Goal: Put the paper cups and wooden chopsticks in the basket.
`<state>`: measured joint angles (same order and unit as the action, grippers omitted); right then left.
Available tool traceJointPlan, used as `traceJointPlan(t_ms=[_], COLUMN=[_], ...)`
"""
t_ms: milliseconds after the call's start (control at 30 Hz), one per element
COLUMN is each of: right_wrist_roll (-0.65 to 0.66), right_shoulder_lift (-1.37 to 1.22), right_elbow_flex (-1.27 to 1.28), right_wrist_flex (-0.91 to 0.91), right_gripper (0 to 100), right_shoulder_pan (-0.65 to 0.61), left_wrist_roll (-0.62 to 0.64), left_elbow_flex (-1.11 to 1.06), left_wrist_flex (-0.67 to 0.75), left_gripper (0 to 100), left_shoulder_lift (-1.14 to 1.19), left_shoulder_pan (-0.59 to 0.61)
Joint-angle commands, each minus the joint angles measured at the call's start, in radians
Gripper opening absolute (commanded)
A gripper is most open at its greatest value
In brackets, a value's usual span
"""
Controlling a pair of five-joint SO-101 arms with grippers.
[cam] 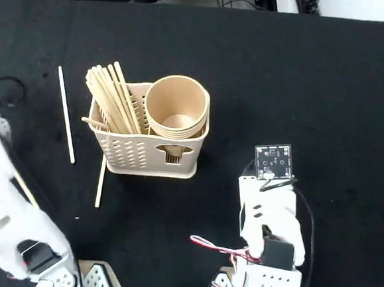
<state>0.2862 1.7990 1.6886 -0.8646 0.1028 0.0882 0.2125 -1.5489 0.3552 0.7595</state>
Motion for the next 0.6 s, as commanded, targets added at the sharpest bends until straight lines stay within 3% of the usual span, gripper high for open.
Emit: traceJointPlan(t_ms=[0,100,200,433,567], right_wrist_roll=[0.003,0.003,0.003,0.003,0.003], right_shoulder_lift=[0.004,0.004,0.004,0.004,0.004], right_elbow_flex=[-0.001,-0.001,-0.001,-0.001,-0.001], right_wrist_flex=[-0.002,-0.002,-0.002,-0.002,-0.002], right_gripper=[2.6,2.6,2.6,2.6,2.6], right_shoulder_pan=[0.015,0.015,0.015,0.015,0.015], left_wrist_roll=[0.005,0.005,0.005,0.005,0.044], left_elbow_flex=[0.004,-0.048,-0.122,-0.496,-0.766], left_wrist_flex=[-0.117,-0.117,0.02,0.7,1.066], left_gripper=[3,3,3,3,3], left_shoulder_lift=[-0.376,-0.646,-0.902,-1.378,-1.54], left_shoulder_pan=[-0.117,-0.214,-0.3,-0.378,-0.541])
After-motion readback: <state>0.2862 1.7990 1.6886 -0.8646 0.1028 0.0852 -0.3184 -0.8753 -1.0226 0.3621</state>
